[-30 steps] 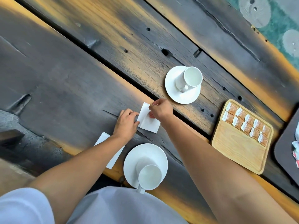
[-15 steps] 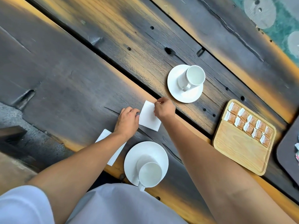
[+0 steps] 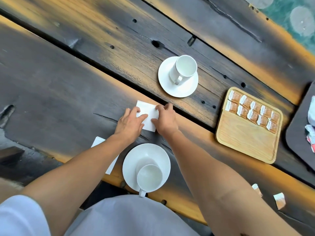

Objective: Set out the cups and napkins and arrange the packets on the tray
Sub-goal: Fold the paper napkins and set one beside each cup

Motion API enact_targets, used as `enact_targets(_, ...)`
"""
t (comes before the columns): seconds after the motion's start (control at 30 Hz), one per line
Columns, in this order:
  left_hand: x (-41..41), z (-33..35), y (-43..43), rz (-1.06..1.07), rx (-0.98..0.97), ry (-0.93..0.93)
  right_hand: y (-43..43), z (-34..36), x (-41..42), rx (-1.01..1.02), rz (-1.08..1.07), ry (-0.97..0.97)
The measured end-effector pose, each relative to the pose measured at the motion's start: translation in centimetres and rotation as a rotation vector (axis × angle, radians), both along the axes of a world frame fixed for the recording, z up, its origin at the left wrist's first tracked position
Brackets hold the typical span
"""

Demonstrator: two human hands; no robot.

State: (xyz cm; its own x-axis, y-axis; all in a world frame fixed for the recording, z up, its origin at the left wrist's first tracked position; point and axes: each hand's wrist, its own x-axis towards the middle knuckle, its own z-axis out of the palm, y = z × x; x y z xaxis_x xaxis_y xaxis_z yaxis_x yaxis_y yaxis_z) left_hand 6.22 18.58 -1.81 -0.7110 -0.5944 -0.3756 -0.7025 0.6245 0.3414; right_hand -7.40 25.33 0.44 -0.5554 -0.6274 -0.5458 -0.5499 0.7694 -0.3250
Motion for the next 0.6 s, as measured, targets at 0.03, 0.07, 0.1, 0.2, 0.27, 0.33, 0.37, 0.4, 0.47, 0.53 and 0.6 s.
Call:
enact_targets(0.03, 0.0, 0.0, 0.0, -0.002, -0.001, -0.001, 0.1, -0.1, 0.1, -0.002, 0.019, 0.024)
enact_targets(0.07, 0.0, 0.0, -0.1, -0.001, 0.001, -0.002, 0.1, -0.3, 0.1, -0.001, 0.032, 0.041)
enact_targets(0.1, -0.1, -0.1, -0.1, 0.005, 0.01, -0.003, 0.1, -0.4, 0.1, 0.002, 0.037, 0.048)
enact_targets(0.2, -0.2, -0.2, -0.3, 0.058, 0.051, 0.009, 0.2, -0.6, 0.0, -0.007, 0.031, 0.042)
enact_targets(0.27, -0.4, -0.1, -0.2, 0.101, 0.075, 0.035, 0.1, -0.6, -0.1, -0.026, 0.002, 0.037)
enact_targets(0.33, -0.8, 0.1, -0.2, 0.152, 0.095, 0.065, 0.1, -0.6, -0.1, -0.049, -0.061, 0.018)
enact_targets(0.37, -1.0, 0.1, -0.3, 0.173, 0.099, 0.076, 0.1, -0.6, -0.2, -0.058, -0.097, 0.005)
enact_targets(0.4, -1.2, 0.2, -0.4, 0.191, 0.1, 0.081, 0.2, -0.6, -0.3, -0.061, -0.126, -0.003)
enact_targets(0.47, -1.5, 0.0, -0.6, 0.232, 0.103, 0.076, 0.3, -0.8, -0.4, -0.054, -0.16, 0.003)
enact_targets(0.53, -1.7, -0.1, -0.8, 0.31, 0.132, 0.071, 0.3, -1.0, -0.3, -0.057, -0.208, -0.002)
enact_targets(0.6, -2.0, -0.2, -1.1, 0.411, 0.17, 0.074, 0.1, -1.3, -0.3, -0.086, -0.295, -0.056)
